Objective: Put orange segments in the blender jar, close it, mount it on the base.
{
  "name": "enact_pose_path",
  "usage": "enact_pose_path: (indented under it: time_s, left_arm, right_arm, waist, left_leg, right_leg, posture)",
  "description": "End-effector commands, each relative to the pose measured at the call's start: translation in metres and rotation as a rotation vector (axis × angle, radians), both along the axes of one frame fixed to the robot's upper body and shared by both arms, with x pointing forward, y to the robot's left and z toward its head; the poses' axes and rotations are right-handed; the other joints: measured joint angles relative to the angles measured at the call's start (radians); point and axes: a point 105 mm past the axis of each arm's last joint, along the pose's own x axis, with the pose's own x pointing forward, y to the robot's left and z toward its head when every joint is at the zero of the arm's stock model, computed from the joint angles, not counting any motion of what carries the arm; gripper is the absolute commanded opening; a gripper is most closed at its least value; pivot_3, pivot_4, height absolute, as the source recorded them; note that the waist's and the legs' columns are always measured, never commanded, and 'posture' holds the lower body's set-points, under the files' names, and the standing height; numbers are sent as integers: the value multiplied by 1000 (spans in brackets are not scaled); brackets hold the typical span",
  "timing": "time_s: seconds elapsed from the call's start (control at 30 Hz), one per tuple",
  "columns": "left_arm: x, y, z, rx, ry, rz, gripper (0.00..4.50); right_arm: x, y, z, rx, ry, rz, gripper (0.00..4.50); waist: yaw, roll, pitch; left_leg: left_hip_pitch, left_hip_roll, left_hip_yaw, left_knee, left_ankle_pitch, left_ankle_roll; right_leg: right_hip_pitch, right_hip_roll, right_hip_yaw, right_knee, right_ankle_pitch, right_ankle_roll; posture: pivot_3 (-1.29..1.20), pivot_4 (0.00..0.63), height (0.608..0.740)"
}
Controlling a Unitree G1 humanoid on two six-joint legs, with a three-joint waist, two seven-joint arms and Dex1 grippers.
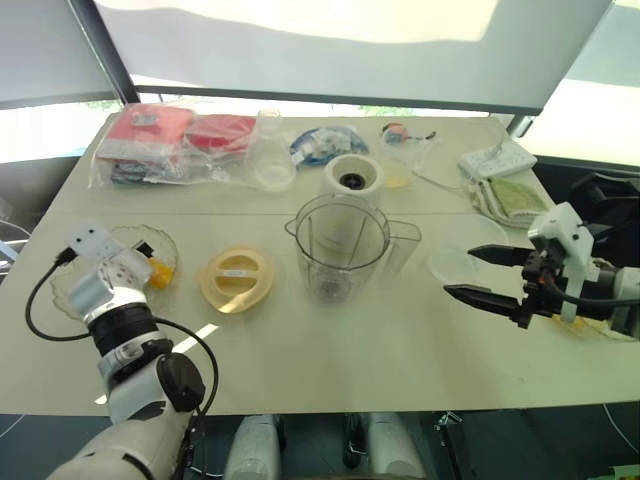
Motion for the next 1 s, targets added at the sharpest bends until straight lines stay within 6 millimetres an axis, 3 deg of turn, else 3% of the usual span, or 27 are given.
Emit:
enact_pose_path:
  time_s: [0.03, 0.47, 0.73, 0.83, 0.97, 1.0]
  left_arm:
    - [0, 8, 23, 93, -60, 22, 4481]
    - [-5, 7, 0, -26, -28, 58, 4481]
    - [-12, 18, 1, -6, -46, 131, 4481]
    - [-12, 19, 1, -7, -56, 137, 3678]
    - [-11, 16, -1, -25, -48, 133, 3678]
    - [-11, 16, -2, -28, -46, 135, 3277]
  right_arm:
    - [0, 0, 11, 0, -69, 0, 4500]
    - [0, 0, 10, 3, -71, -8, 4500]
    - [0, -1, 8, 3, -74, -21, 4500]
    - [0, 0, 7, 6, -74, -23, 4500]
    - [1, 0, 8, 7, -77, -25, 4500]
    - [1, 0, 8, 8, -77, -26, 4500]
  waist:
    - [0, 0, 0]
    - [0, 0, 0]
    - [0, 0, 0]
    - [-1, 0, 0]
    - [0, 0, 0]
    - [0, 0, 0]
  left_leg:
    - [0, 0, 0, 0, 0, 0]
    - [0, 0, 0, 0, 0, 0]
    - [0, 0, 0, 0, 0, 0]
    - [0, 0, 0, 0, 0, 0]
    - [0, 0, 0, 0, 0, 0]
    - [0, 0, 0, 0, 0, 0]
  right_leg:
    - [0, 0, 0, 0, 0, 0]
    - [0, 0, 0, 0, 0, 0]
    - [0, 0, 0, 0, 0, 0]
    - [0, 0, 0, 0, 0, 0]
    - [0, 0, 0, 0, 0, 0]
    - [0, 0, 0, 0, 0, 0]
  posture:
    - [0, 150, 740]
    - [0, 150, 740]
    - [0, 150, 740]
    - [0, 150, 740]
    - [0, 150, 740]
    - [0, 150, 740]
